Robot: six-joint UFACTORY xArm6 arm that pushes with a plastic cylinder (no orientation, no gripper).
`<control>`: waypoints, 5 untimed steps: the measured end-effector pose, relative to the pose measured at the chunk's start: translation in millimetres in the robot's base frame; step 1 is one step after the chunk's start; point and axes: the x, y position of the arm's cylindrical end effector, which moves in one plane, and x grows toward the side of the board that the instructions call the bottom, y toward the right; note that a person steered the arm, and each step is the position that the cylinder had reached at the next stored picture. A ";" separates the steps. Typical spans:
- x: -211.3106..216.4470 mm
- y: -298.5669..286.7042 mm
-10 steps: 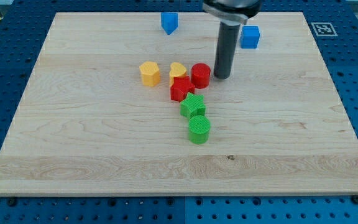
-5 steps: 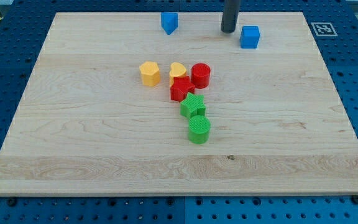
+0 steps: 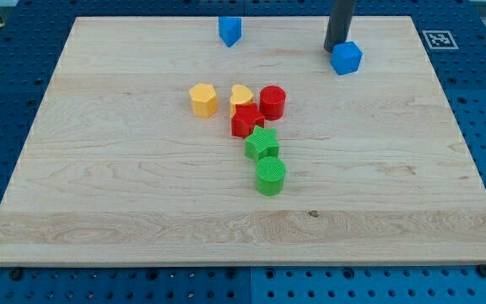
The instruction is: Move the blue cube right to the red circle
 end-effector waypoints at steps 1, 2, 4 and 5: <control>0.0 21.5; 10.2 20.8; 30.9 16.4; 36.9 16.0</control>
